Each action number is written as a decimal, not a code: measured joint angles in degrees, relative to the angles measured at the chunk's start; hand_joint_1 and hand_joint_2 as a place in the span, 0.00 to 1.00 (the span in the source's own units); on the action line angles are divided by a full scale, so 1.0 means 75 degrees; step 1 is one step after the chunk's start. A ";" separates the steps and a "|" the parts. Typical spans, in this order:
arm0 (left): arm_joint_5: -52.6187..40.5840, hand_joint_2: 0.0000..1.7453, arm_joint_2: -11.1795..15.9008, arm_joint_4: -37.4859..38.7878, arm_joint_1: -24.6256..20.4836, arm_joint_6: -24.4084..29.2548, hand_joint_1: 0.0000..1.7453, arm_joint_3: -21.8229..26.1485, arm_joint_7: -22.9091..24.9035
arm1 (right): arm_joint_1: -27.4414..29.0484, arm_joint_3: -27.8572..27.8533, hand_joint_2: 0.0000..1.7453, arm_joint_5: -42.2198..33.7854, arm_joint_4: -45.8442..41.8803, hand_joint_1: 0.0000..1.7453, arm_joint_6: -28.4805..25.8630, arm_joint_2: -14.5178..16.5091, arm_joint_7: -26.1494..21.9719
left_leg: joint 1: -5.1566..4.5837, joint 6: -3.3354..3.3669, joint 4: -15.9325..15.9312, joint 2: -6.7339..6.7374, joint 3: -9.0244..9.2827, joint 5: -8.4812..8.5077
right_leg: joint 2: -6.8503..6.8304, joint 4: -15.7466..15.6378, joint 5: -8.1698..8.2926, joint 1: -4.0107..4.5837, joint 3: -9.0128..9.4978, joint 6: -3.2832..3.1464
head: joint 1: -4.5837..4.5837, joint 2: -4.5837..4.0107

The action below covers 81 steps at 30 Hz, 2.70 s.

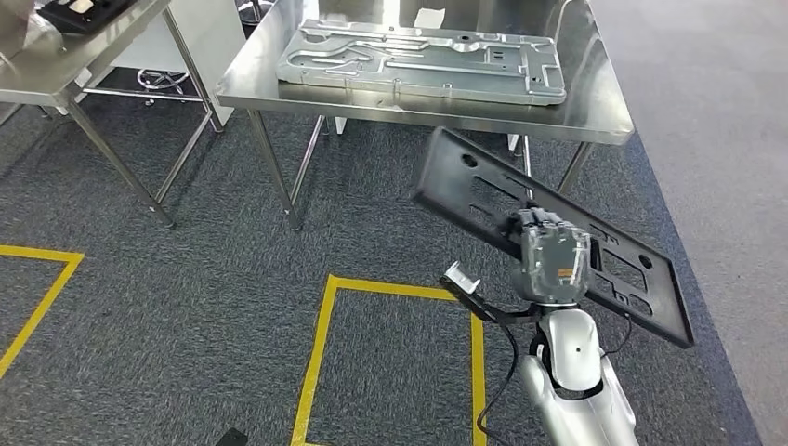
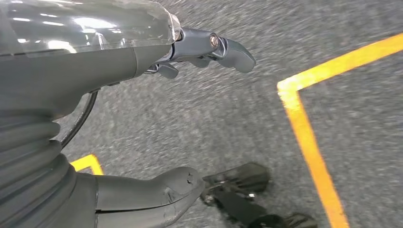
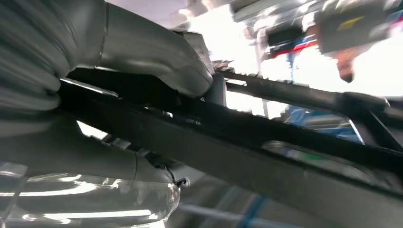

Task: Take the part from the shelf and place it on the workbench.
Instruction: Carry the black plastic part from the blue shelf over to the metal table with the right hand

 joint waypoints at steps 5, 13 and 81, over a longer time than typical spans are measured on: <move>0.0004 1.00 0.0001 0.0000 -0.0059 -0.0021 0.00 -0.0119 0.0028 | -0.0545 0.0822 1.00 -0.0385 0.0509 1.00 0.0570 -0.0167 -0.0558 | 0.0019 -0.0201 0.0479 -0.0004 -0.0098 -0.0044 | 0.0020 -0.0223 -0.0026 0.0017 0.0271 -0.0293 | -0.0031 0.0000; -0.0009 1.00 0.0035 0.0000 -0.0089 -0.0133 0.00 -0.0313 0.0122 | -0.1737 0.1820 1.00 -0.0807 0.1516 1.00 0.1443 -0.0148 -0.1205 | -0.0025 -0.0112 0.1080 -0.0001 -0.1333 0.0087 | 0.0101 -0.0236 -0.0532 0.0142 0.0921 -0.0416 | -0.0066 0.0000; 0.0138 1.00 0.0106 0.0004 0.0041 -0.0181 0.00 -0.0738 0.0371 | -0.4042 0.3669 1.00 -0.0013 0.2454 1.00 0.1378 -0.1318 -0.0030 | -0.0086 0.0086 0.0031 -0.0024 -0.1072 0.1042 | 0.0118 -0.0175 -0.0694 0.0159 0.1130 -0.0150 | -0.0100 0.0000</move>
